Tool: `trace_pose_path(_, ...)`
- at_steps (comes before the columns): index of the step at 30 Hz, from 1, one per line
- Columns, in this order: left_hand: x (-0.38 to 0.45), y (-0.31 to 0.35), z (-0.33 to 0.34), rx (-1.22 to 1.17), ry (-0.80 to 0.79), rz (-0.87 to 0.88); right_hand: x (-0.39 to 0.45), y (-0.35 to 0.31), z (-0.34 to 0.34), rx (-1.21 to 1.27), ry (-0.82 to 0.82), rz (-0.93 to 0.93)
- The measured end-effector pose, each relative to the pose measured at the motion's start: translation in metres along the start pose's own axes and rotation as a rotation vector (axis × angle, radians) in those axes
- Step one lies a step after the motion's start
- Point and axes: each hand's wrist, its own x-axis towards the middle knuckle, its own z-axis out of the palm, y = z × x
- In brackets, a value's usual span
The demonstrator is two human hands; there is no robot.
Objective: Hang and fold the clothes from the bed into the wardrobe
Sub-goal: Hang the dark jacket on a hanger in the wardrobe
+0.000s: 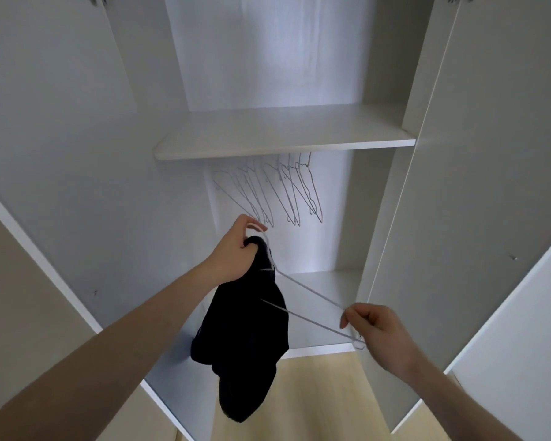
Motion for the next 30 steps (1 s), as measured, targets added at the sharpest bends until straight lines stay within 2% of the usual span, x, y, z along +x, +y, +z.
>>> trace_pose_path(3, -0.003, 0.022, 0.009, -0.286, 0.061, -0.016, -0.002, -0.001, 0.02, 0.159, 0.08, 0.053)
trace_pose_path(7, -0.007, 0.031, 0.008, -0.297, 0.0, -0.045, -0.003, -0.004, 0.033, 0.459, 0.239, 0.115)
trace_pose_path(9, -0.012, 0.032, 0.004, -0.16, -0.072, -0.014, -0.001, -0.007, 0.036, 0.546, 0.251, 0.124)
trace_pose_path(13, -0.02, 0.036, -0.014, 0.157, -0.168, 0.099, -0.001, -0.016, 0.038, 0.562, 0.242, 0.103)
trace_pose_path(17, -0.01, 0.037, -0.049, 0.753, -0.054, 0.296, -0.002, -0.014, 0.032, 0.588, 0.262, 0.065)
trace_pose_path(19, 0.0, 0.033, -0.062, 0.881, -0.019, 0.363, -0.001, -0.013, 0.029, 0.581, 0.276, 0.05)
trace_pose_path(20, 0.004, 0.031, -0.065, 0.856, -0.028, 0.382, -0.001, -0.013, 0.028, 0.572, 0.276, 0.047)
trace_pose_path(24, 0.01, 0.037, -0.069, 0.506, -0.124, 0.378, 0.004, -0.01, 0.016, 0.56, 0.206, 0.021)
trace_pose_path(27, 0.012, 0.049, -0.066, 0.459, -0.014, 0.434, 0.015, 0.003, 0.0, 0.793, 0.237, 0.058)
trace_pose_path(29, 0.013, 0.059, -0.064, 0.432, 0.059, 0.499, 0.019, 0.019, -0.004, 0.999, 0.246, 0.185)
trace_pose_path(30, 0.014, 0.064, -0.064, 0.426, 0.089, 0.524, 0.019, 0.026, -0.001, 0.999, 0.229, 0.262)
